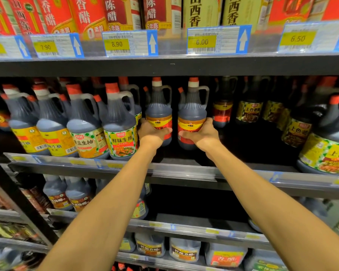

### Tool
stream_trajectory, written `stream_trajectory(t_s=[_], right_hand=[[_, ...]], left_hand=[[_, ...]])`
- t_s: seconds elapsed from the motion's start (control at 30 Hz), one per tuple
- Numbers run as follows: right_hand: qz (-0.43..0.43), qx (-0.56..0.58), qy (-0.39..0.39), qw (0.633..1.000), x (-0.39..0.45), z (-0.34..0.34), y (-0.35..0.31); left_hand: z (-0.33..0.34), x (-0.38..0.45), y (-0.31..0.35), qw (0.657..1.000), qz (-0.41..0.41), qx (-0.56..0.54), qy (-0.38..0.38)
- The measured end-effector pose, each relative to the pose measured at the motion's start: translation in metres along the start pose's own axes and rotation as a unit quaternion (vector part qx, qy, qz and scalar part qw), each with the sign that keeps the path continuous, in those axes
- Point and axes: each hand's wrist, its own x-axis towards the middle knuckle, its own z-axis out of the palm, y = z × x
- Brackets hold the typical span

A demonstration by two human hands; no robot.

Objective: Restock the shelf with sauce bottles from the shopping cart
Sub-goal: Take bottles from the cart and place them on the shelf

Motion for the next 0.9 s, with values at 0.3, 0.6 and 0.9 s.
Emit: stream_trajectory(t_s=[0.3, 0.6, 0.9], right_hand=[[0.007, -0.006, 0.012, 1.0, 0.0034, 0.0086, -0.0029], [-0.003, -0.003, -0.001, 1.0, 0.0068, 0.0079, 0.0005], [-0.008, 0.005, -0.009, 1.0, 0.0068, 0.0088, 0.0022]], left_hand=[[0.0059, -0.0027, 0.0013, 0.999, -0.017, -0.029, -0.001], [0.0071, -0.0032, 0.0001, 1.0, -0.005, 0.01, 0.009], [0.0084, -0.0037, 0.0009, 0.999, -0.011, 0.047, 0.006]])
